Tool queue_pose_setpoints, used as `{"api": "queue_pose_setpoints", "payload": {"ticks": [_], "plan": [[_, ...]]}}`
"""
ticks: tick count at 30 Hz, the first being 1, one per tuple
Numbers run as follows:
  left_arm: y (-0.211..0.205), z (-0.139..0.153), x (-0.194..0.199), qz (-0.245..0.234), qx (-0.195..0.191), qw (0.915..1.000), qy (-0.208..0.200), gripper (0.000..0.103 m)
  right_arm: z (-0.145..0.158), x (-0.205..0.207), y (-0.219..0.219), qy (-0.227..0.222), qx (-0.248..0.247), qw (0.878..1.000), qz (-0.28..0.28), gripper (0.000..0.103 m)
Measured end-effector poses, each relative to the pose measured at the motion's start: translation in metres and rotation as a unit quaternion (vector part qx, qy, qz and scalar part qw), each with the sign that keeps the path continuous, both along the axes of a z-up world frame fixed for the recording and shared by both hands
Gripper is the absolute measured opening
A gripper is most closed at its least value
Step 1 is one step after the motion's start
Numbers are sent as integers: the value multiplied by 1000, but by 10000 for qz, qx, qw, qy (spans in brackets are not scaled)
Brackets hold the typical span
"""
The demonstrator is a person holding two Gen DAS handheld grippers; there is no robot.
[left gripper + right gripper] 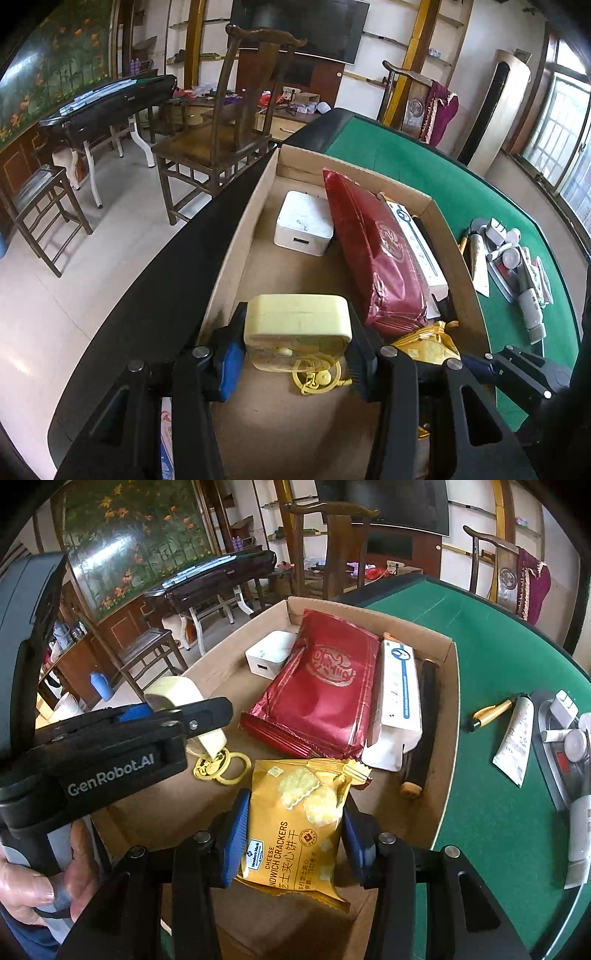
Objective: Organize objects
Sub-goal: 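Open both tools, releasing the soap box and cracker packet into the box, then return both tools to the pile and grasp the black marker with the right tool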
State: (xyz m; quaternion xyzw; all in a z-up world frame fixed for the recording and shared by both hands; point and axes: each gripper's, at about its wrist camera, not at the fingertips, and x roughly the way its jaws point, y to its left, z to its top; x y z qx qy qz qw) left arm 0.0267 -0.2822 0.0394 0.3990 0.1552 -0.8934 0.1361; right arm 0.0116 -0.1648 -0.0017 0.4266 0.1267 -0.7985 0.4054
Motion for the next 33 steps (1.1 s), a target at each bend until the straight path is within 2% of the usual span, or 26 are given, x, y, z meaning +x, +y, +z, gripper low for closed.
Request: {"api": "queue_pose_setpoints", "payload": {"ticks": [6,7,8,11,14,20,27,33], "plan": [[-5,-1,-14,-27,80,9998,-159,46,0,-5,-2,-38,19,10000,-16,56],[-6,-1,-15,-30,107,9998,-187,47,0,-5,-1,-37,18,10000,-32,60],[-7,-1,-16,-29,144,9997,-196,48,1,-4,0,-40,-4,10000,-52,65],[-10,-1,-16,-43,344,9993,-153,58,6,-3,4,22,-85,9999,-87,73],[-11,0,-16,-28,440,9989,-129,60,13,1,7,177,-100,9998,-89,75],[-11,7,-16,62,478,9988,-82,61,22,1,17,190,-279,9993,-151,75],[12,32,0,5,330,9992,241,61,38,-7,77,145,-728,9955,-594,75],[66,55,-1,-577,116,9973,439,62,48,-21,146,241,-835,9891,-1189,75]]}}
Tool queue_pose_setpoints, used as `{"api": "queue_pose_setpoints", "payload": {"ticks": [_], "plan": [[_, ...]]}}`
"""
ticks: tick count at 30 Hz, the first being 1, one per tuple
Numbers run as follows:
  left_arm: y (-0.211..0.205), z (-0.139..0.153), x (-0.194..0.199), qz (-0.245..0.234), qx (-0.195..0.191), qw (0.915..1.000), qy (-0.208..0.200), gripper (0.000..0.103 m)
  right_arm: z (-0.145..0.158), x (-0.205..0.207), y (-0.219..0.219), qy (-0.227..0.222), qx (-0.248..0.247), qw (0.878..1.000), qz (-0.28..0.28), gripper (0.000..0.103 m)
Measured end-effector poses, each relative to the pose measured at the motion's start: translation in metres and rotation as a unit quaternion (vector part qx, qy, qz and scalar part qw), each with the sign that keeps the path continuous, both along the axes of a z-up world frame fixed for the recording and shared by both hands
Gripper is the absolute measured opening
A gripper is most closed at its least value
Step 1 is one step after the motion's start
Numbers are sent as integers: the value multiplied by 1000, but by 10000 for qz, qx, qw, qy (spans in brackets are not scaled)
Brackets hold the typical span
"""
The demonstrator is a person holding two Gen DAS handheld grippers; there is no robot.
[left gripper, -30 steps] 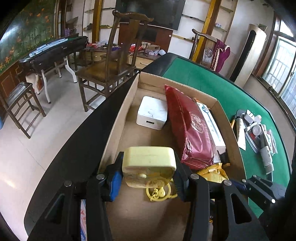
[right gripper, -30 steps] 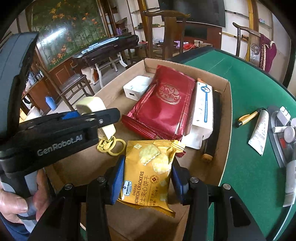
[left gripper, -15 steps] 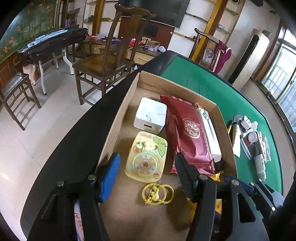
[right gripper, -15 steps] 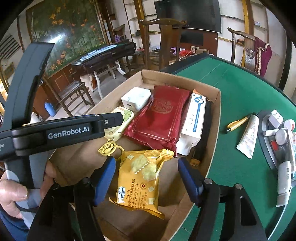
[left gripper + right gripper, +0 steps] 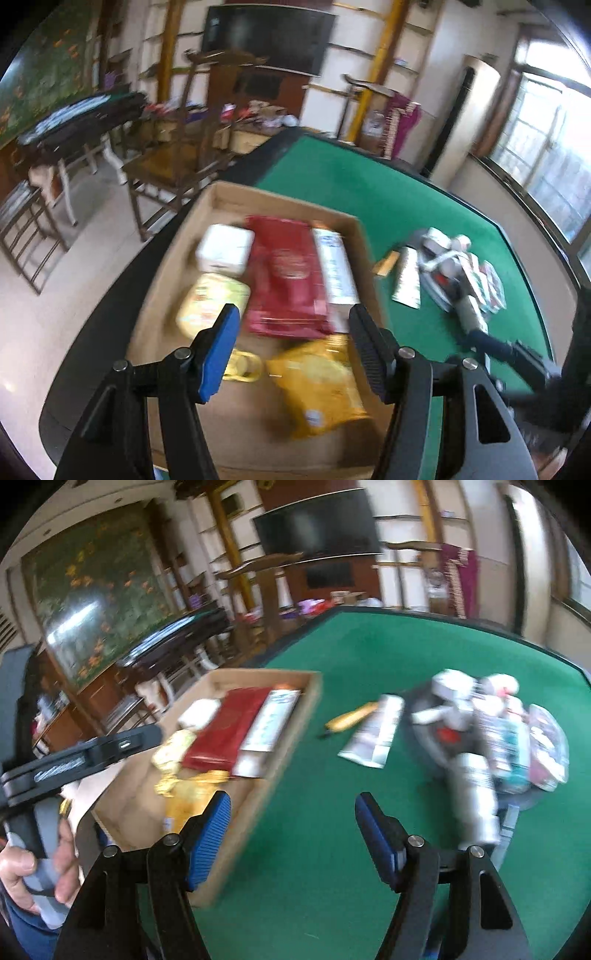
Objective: Organize objects
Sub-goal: 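Return both tools to the pile and grasp the black marker with the right tool, then grasp the white bottle with the left tool while the right lifts the black marker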
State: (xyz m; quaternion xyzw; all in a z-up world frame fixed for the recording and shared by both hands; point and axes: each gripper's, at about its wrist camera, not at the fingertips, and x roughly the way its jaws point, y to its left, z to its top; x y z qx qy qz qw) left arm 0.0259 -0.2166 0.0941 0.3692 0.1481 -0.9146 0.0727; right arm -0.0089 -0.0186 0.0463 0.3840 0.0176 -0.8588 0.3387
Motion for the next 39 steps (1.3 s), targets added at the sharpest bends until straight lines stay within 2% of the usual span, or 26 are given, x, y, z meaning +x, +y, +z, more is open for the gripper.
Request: {"api": "queue_pose_setpoints", "payload": {"ticks": [9,13,19,23,24,25,26,36,39], "plan": [[89,-12,-26,-880,-75,9959,-215,64,-15,-25,102,-252,-91,9957,-891,75],[129,-23,-39,-1223,-201,9915,-396,64,-22,-31,126,-379,-152,9929,-1115,75],[169,-35,-55,-1481,-226,9868,-608,64,-30,-33,138,-510,-176,9916,-1174,73],[177,-41,-65,-1383,-227,9873,-746,64,-32,-35,140,-523,-43,9911,-1226,68],[177,-42,-67,-1327,-240,9878,-772,64,-34,-35,138,-531,51,9914,-1199,63],[175,-42,-68,-1274,-222,9886,-772,64,-36,-35,134,-544,126,9916,-1163,47],[172,-42,-68,-1230,-201,9893,-752,64,-40,-36,131,-571,203,9919,-1113,39],[164,-41,-71,-1124,-197,9909,-715,64,-55,-39,104,-662,702,9911,-918,39],[164,-42,-73,-1184,-203,9900,-733,64,-55,-38,102,-592,828,9905,-920,32]]}}
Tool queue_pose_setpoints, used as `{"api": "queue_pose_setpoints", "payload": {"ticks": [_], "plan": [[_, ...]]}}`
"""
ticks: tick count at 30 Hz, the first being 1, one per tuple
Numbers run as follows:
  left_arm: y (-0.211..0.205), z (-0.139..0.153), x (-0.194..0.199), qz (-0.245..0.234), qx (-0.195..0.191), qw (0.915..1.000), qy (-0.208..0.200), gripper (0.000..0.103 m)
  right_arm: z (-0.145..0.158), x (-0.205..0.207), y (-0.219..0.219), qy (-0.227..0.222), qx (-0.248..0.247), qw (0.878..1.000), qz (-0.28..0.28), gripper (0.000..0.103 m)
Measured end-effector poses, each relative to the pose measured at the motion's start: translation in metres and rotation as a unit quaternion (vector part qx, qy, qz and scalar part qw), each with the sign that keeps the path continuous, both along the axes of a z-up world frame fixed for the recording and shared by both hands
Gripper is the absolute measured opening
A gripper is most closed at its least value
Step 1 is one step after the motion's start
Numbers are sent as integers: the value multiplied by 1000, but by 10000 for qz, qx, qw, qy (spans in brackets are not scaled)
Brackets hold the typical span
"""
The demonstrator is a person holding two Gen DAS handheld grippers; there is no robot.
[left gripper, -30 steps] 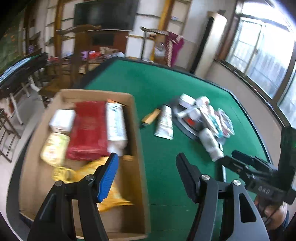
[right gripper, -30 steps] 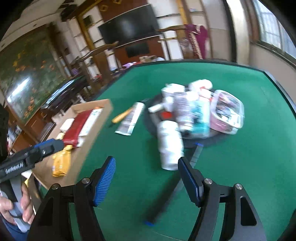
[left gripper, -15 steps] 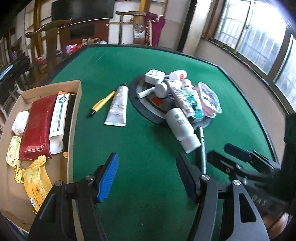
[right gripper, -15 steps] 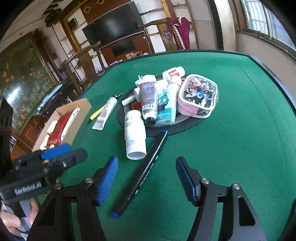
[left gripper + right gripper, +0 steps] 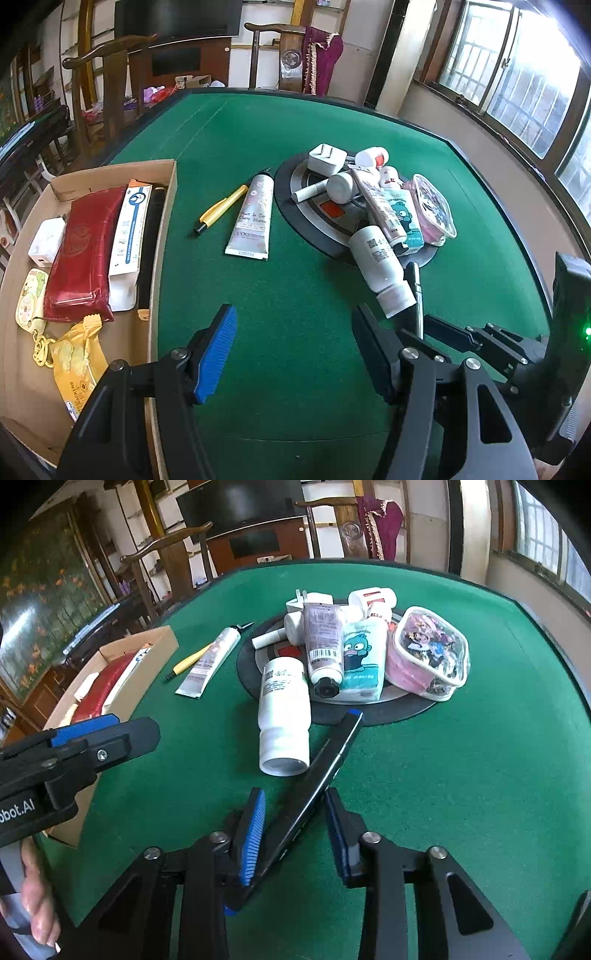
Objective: Organize objects
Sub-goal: 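Grasp the white bottle with the left tool while the right lifts the black marker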
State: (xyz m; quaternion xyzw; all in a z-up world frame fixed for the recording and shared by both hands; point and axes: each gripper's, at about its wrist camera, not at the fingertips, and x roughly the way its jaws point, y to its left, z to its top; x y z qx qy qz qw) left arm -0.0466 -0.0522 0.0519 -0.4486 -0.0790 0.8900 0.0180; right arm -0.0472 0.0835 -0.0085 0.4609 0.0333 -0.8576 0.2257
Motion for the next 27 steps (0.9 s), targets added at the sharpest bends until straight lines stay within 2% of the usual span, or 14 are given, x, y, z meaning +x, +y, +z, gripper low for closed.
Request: {"api": "queue_pose_setpoints", "payload": {"ticks": [3,4,5,9,12,16,19,27], "plan": [[0,-2,-3,-8,18,10000,-35,64,1,-3,3,9,140,9998,164,24],[1,-2,-4,-17,32,10000,-63,64,1,-4,6,24,208,9996,194,17],[1,-3,-5,-15,40,10000,-79,64,1,-5,10,38,251,9995,201,15],[6,-2,-14,-67,197,9995,-250,64,1,-16,44,76,303,9995,8,15],[14,-3,-30,-60,405,9980,-472,64,-1,-21,67,67,5,9999,-121,15],[28,-10,-59,59,341,9960,-822,64,0,-19,68,163,34,9998,-62,15],[38,-17,-77,115,433,9934,-1060,65,0,-18,68,178,-9,9998,6,16],[59,-24,-99,190,321,9931,-1113,66,0,-16,72,142,-184,9997,-13,16]]}}
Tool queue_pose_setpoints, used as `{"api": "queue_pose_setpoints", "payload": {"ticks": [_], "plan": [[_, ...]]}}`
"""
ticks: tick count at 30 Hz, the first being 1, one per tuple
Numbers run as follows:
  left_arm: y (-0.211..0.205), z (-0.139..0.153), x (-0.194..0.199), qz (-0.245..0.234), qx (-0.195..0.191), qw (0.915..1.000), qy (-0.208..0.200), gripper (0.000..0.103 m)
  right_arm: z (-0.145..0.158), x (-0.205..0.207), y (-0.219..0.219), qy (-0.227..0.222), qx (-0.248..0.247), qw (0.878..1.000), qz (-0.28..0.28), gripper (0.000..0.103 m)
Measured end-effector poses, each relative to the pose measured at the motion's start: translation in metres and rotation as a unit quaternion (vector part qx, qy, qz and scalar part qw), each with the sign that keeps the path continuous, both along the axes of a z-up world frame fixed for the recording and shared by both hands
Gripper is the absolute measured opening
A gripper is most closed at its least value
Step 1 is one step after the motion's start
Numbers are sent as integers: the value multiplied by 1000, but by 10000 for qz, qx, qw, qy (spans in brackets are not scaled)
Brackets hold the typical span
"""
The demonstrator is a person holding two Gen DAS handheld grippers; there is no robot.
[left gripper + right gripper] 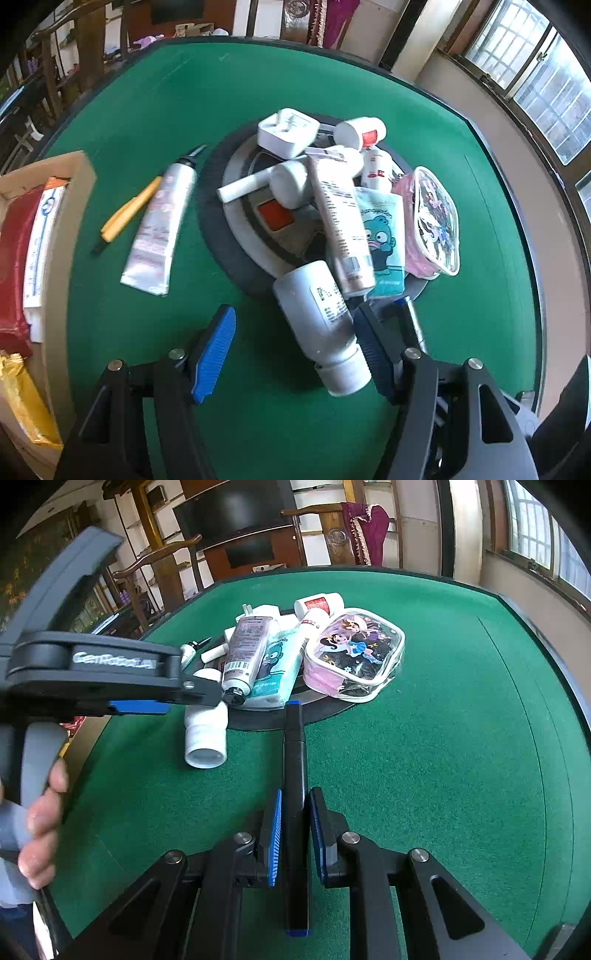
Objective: Organize objects
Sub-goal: 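Grasp the white bottle with the left tool while the right lifts the black marker, then lift the white bottle with the left tool while the right holds the marker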
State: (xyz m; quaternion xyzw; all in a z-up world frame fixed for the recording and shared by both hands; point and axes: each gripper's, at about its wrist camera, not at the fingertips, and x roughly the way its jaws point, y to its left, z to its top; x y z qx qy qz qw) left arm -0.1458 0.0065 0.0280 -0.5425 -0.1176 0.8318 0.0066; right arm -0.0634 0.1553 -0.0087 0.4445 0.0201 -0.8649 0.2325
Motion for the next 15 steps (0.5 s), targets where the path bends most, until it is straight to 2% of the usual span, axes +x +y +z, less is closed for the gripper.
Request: {"api": "queue_pose_setpoints", "payload": {"ticks": [2,4,6,11,15], "plan": [[1,-4,-2,38,33,10000,69,62,0,0,-1,22,19,10000,-2,16],[1,-9,-4,30,-55,9999,98,44,-1,1,-1,35,19,10000,-5,16],[-1,-12,-4,14,-215,9996,172,33,-1,1,-1,41,11,10000,-8,16],[-9,-13,13,-452,-262,9978,416,33,-1,2,-4,100,124,9999,18,16],[-3,-16,31,-806,-557,9918,826,33,1,6,-7,145,90,9998,83,15]]}}
